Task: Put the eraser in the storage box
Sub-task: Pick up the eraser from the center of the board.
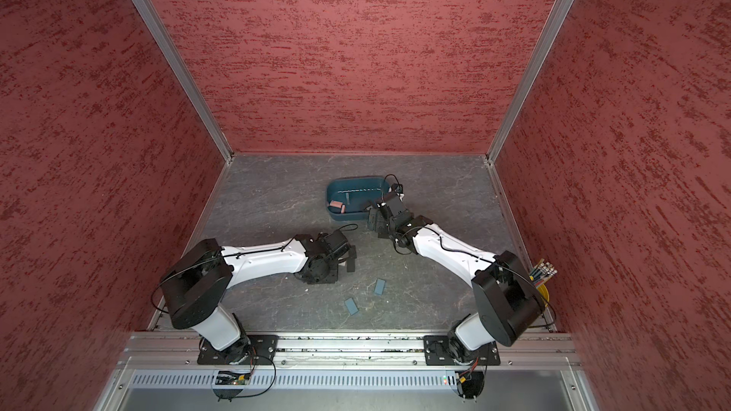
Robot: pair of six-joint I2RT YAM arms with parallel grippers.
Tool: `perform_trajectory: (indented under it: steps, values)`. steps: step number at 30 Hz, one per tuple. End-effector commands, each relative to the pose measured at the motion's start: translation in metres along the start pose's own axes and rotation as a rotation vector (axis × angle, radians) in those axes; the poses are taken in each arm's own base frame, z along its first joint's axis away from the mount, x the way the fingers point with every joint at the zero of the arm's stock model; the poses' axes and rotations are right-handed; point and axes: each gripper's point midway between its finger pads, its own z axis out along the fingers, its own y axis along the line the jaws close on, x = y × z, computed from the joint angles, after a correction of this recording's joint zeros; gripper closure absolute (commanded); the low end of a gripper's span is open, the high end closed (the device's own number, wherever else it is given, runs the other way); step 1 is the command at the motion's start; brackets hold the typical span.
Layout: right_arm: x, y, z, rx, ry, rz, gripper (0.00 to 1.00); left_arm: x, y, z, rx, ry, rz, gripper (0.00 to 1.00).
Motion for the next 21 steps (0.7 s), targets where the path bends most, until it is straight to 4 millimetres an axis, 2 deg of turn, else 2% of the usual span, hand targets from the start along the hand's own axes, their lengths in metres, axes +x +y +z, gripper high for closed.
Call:
perform_trajectory:
  steps: [1,13,21]
  values:
    - [-0.011,0.0,-0.01,-0.028,-0.07,0.02,0.01,-0.004,-0.004,0.003,0.002,-0.012,0.008,0.64]
    - [0.021,-0.014,-0.002,-0.027,-0.019,0.037,0.01,-0.003,-0.006,0.003,0.016,-0.007,0.005,0.77]
    - [0.037,-0.02,0.003,-0.02,0.014,0.045,0.01,-0.001,-0.01,-0.007,0.037,-0.014,0.009,0.83]
